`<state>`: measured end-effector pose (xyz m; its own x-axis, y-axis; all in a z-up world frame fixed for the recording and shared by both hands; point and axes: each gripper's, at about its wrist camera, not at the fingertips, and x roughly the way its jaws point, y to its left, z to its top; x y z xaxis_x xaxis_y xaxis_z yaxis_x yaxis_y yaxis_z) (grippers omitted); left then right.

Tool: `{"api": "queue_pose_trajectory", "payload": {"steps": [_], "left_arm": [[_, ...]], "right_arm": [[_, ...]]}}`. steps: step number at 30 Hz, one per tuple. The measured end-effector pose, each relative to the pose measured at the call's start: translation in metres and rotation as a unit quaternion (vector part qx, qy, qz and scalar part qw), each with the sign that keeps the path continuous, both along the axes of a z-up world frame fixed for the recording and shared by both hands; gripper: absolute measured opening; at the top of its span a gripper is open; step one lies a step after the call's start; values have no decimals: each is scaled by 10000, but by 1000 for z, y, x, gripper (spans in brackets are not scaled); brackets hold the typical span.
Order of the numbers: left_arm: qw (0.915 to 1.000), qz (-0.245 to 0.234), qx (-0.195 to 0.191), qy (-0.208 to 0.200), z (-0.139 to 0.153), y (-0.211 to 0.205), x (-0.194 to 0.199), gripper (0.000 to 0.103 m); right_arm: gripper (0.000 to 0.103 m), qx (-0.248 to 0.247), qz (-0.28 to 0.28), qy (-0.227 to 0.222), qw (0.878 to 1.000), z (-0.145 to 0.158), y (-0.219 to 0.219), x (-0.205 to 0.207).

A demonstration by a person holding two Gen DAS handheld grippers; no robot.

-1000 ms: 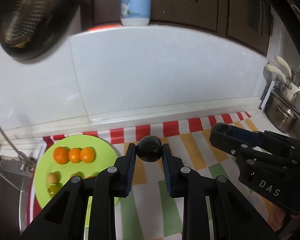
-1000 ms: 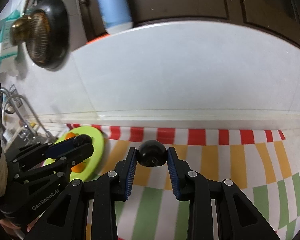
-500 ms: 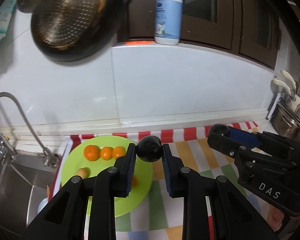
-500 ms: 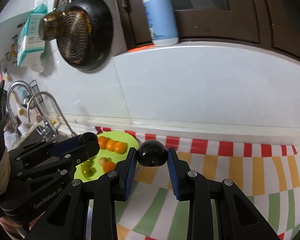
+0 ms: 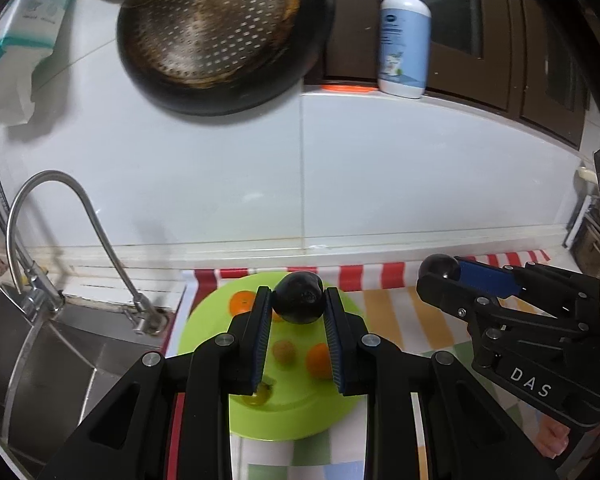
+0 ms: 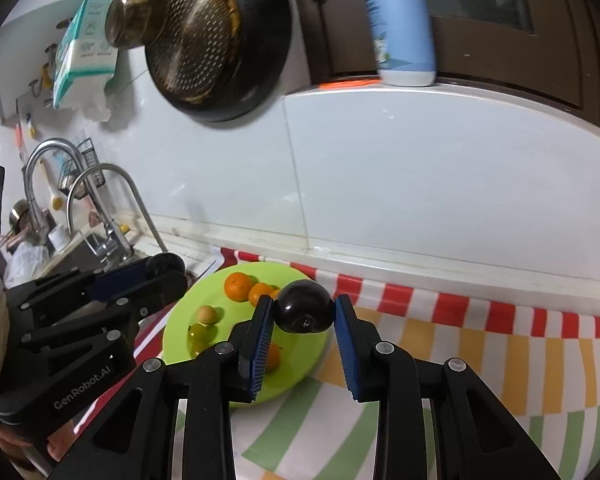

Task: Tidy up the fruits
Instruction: 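Carry both dark fruits onto the green plate and open both tools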

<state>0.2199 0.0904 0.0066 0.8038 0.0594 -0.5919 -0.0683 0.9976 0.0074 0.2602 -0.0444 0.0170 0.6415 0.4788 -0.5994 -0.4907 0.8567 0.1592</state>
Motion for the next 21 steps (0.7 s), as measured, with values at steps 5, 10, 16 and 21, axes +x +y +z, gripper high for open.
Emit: {"api": "queue_pose_trajectory", "payload": {"steps": [5,10,16,21], "left_arm": [[10000,13,28,63,-10,13,5,26],[9997,-62,154,191,-25,23,14,26],[9987,-229,159,427,-44,34,32,26],[9971,-315,144,673,-62,40,49,26]], "right_arm": [[32,-77,110,53,9999,-8,16,9],[32,-188,182,130,9996,-19,30,20],[32,-328,313,366,9983,-41,47,37],[32,-443,406,643,9961,-63,58,51]]}}
